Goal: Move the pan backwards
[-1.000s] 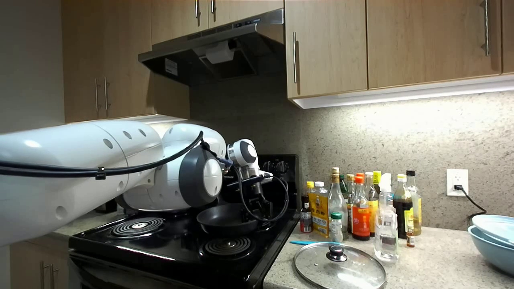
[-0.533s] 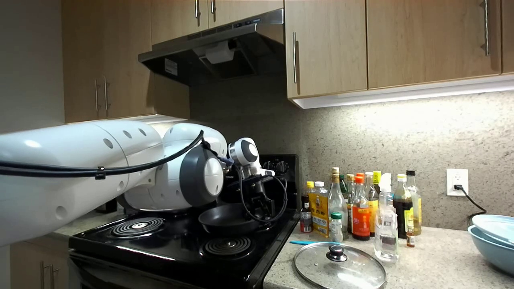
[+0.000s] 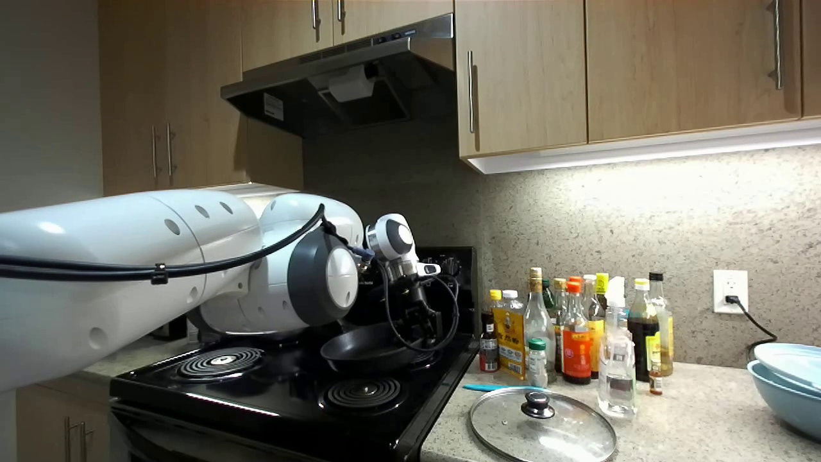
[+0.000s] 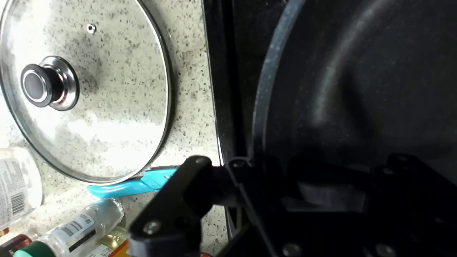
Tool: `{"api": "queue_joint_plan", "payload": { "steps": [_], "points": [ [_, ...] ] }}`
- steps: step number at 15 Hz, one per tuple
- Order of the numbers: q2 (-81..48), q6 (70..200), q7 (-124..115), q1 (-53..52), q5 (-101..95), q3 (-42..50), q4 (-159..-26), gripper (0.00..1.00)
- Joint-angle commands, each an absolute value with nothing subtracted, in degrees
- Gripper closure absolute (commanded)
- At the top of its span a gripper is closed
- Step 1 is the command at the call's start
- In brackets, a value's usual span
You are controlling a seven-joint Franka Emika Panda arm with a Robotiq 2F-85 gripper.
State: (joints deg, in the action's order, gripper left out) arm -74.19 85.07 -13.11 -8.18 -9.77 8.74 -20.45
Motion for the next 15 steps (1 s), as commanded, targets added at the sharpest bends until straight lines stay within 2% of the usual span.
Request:
{"api": "queue_joint_plan", "payload": {
  "steps": [1, 15],
  "points": [
    [-74.2, 85.1, -13.1, -8.2, -9.8, 8.7, -20.5, 1.0],
    [-73.6, 89.6, -32.5, -8.4, -11.0, 13.4, -22.9, 1.0]
  ]
}}
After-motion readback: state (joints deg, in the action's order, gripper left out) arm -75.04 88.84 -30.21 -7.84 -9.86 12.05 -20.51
